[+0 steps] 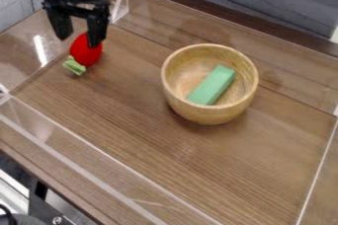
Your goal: Move the red object to the right side of the table
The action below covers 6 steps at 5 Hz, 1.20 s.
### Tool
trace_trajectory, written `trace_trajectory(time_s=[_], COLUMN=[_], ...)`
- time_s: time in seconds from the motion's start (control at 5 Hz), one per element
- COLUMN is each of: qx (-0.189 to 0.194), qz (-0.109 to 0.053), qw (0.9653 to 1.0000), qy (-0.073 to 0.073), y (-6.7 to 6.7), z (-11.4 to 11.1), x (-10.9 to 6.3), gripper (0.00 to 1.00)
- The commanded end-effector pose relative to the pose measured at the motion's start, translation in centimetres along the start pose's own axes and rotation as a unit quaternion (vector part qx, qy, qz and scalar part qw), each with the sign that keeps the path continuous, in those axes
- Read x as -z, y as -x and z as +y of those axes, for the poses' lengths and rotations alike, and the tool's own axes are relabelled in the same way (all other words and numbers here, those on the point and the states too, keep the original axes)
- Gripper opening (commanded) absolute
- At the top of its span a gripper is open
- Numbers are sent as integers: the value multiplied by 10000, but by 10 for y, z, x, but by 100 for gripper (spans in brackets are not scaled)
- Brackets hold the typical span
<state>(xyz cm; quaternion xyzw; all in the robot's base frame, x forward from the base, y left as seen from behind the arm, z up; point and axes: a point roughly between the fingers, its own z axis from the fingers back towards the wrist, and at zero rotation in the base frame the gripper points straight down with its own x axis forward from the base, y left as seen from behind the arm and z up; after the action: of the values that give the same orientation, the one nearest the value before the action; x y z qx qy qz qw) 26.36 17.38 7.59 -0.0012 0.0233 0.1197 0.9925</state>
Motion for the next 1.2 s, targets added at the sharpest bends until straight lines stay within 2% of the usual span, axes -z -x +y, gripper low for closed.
trace_trajectory(time_s=[0.0,0.4,0.8,1.0], qx=[-236,-354,-550,-605], qz=[-328,-243,-151,-135], qw=[9991,9990,9983,9981], qy=[-107,-89,-70,-55], y=[-19,-33,-43,-39], z=[14,36,35,35], x=[-4,1,38,41], gripper=[100,100,100,100])
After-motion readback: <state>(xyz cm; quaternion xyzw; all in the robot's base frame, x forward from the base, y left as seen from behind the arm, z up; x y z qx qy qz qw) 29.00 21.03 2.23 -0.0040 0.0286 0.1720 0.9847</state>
